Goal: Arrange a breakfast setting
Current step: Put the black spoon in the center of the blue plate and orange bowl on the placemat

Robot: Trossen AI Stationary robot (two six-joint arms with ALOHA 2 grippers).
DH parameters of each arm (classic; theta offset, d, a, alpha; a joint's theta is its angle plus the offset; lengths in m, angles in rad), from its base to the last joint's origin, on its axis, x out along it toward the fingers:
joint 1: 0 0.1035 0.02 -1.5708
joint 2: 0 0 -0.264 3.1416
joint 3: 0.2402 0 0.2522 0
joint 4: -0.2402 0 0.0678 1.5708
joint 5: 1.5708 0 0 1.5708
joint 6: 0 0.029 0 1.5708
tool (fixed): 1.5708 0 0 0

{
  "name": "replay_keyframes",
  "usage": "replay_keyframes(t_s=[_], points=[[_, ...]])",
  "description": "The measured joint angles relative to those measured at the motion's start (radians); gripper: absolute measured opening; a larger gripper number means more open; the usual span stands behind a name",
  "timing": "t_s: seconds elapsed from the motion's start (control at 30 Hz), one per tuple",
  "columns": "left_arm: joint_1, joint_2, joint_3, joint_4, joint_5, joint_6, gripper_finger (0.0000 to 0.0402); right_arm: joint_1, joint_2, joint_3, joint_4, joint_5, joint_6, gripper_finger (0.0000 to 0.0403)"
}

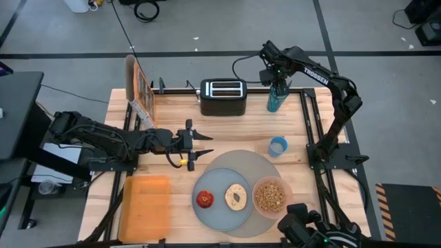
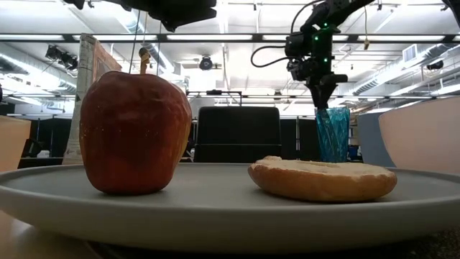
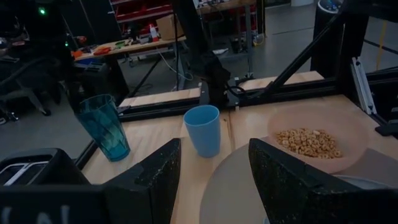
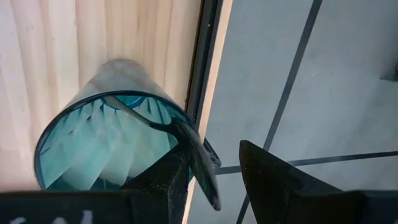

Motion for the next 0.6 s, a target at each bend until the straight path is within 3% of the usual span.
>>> replay_keyframes(t_s=[0.6], points=[[-0.002,0.0,0.0,-0.057,0.001,-0.033,0.0196,0.0,0.0,0.0,0.007,0.0,0.003,0.0102]])
